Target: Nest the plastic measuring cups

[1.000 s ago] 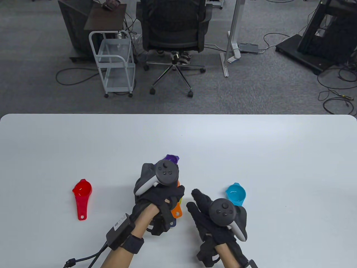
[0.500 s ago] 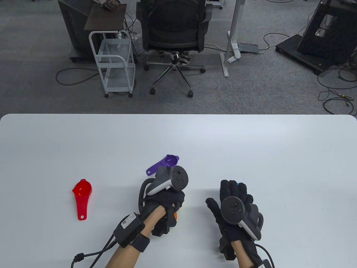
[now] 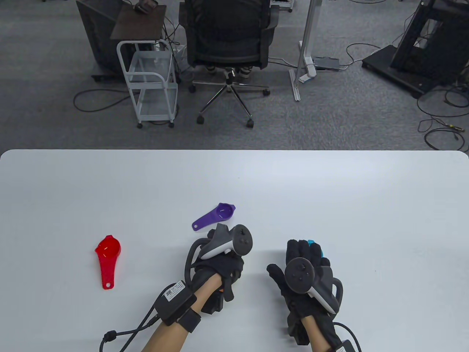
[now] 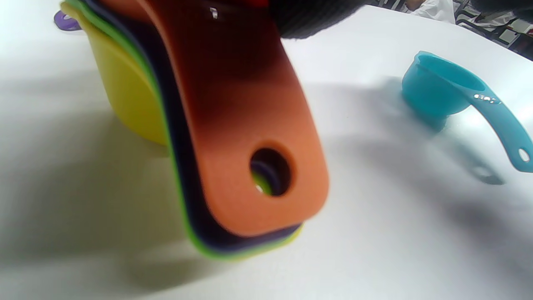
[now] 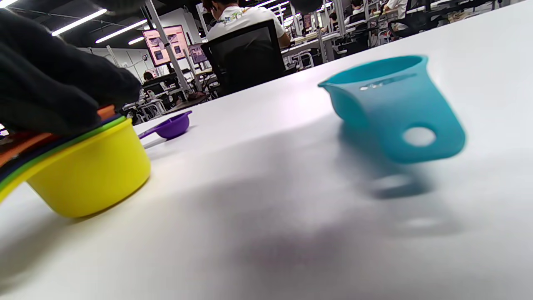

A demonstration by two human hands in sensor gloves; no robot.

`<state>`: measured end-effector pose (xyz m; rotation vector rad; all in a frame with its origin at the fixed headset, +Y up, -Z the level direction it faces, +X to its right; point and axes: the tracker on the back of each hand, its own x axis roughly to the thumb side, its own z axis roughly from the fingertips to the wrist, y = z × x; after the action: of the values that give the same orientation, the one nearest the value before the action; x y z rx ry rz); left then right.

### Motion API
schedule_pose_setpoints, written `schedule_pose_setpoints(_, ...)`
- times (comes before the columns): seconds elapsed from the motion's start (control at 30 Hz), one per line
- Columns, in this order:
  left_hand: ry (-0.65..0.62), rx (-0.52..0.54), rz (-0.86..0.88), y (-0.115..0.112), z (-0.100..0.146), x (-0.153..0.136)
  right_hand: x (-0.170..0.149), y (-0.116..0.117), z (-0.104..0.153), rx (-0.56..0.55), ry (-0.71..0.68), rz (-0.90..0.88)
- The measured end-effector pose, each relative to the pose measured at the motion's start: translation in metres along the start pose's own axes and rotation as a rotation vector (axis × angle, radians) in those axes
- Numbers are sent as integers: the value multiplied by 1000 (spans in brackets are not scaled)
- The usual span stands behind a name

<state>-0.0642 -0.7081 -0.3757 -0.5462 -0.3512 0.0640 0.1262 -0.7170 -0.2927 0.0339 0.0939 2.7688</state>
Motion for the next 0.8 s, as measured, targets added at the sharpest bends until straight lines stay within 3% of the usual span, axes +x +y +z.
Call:
schedule_pose_setpoints(0.27, 5, -13, -17, -5, -2, -1, 1, 0, 1, 31, 11, 5)
schedule_pose_setpoints(0.37, -33, 71, 1, 4, 7, -6, 1, 0, 1, 32, 9, 4)
schedule_pose_setpoints(0.5, -91, 258, -69, 23, 41, -15, 1, -2, 2, 15, 8, 7)
schedule_pose_setpoints(0.63, -122, 431, -146, 29, 93, -36, -1, -7, 3, -21, 20, 35)
schedule_pose_setpoints(0.73, -123, 436, -9, 21, 119, -65, -4, -10, 2, -46, 36, 57)
schedule_pose_setpoints(0.8, -78, 427, -21, 15, 129, -84, -6, -10, 1, -50, 47, 56)
